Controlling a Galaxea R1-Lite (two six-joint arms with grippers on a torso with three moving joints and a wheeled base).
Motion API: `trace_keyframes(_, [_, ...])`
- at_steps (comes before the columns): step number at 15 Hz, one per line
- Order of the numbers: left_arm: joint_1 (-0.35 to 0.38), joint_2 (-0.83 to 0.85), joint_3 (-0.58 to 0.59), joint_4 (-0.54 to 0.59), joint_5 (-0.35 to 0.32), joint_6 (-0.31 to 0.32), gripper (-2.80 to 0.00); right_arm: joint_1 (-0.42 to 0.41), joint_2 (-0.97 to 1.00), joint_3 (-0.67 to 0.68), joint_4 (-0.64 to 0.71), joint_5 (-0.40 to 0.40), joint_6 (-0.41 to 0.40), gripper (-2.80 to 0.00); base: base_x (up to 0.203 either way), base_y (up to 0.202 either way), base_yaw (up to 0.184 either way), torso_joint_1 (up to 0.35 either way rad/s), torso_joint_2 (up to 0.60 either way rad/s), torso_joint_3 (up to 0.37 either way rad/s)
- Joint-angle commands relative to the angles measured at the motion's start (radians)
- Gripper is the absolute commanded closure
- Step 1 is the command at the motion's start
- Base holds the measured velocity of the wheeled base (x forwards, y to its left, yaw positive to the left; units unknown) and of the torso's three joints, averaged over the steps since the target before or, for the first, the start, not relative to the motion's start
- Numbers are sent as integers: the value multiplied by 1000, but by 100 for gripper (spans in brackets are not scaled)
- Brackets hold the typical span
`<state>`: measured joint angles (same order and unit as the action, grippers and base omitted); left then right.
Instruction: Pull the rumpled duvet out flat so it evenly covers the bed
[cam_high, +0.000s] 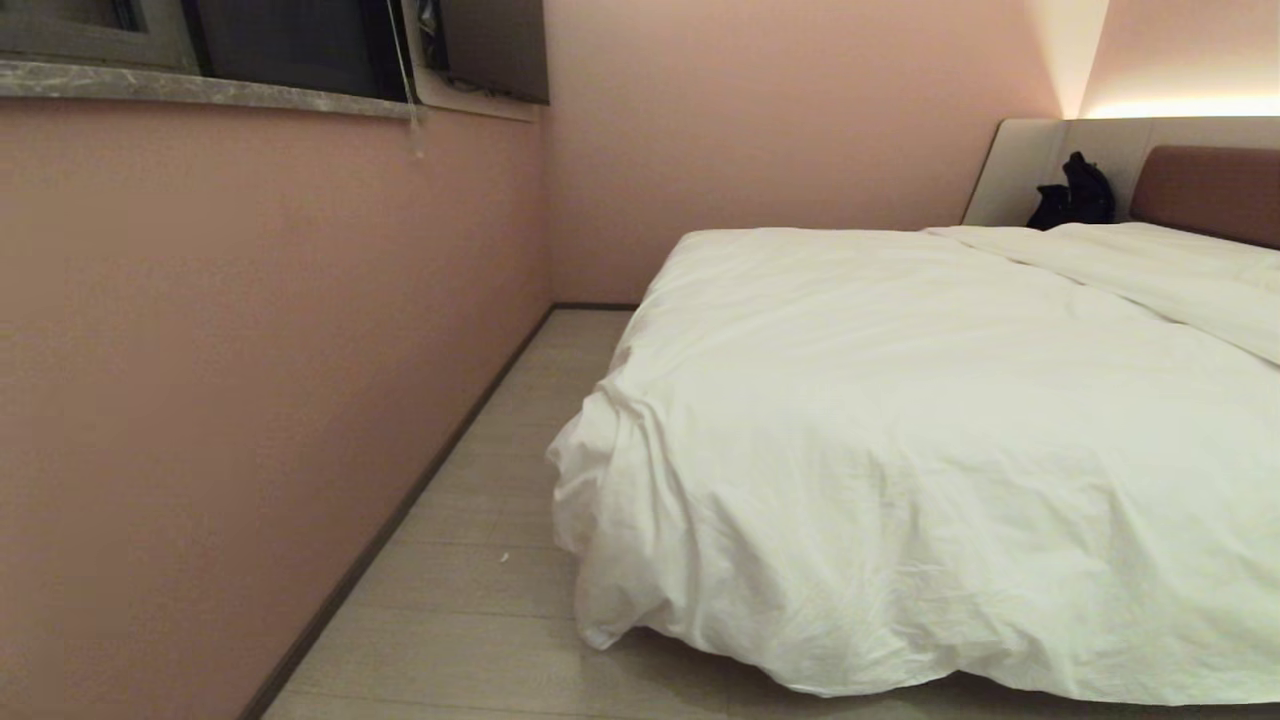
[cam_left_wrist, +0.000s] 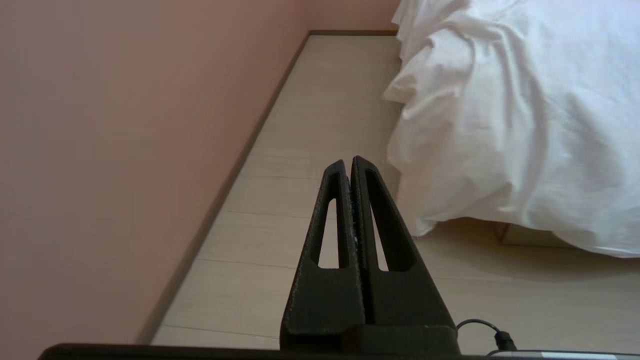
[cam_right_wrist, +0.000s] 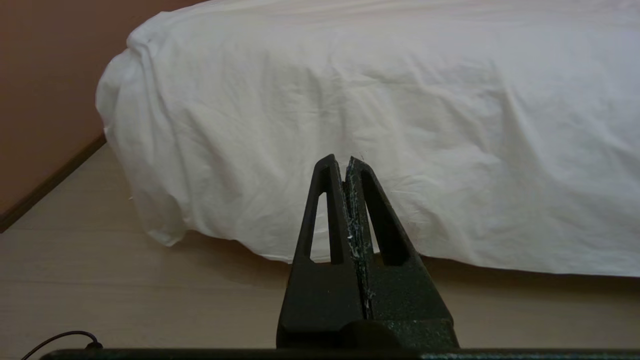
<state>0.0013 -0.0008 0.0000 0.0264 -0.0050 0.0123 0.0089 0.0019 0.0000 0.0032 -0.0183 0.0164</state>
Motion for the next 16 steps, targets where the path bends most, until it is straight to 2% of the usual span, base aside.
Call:
trace_keyframes(1, [0,1,0,0,0,0,0,0,0,0,1,0,0,0,0,200,0,4,4,2])
trace_keyframes(12, [0,1,0,0,0,0,0,0,0,0,0,0,0,0,0,195,-1,2,2,2])
trace_keyframes(16, [0,1,0,0,0,0,0,0,0,0,0,0,0,0,0,51,1,1,2,1])
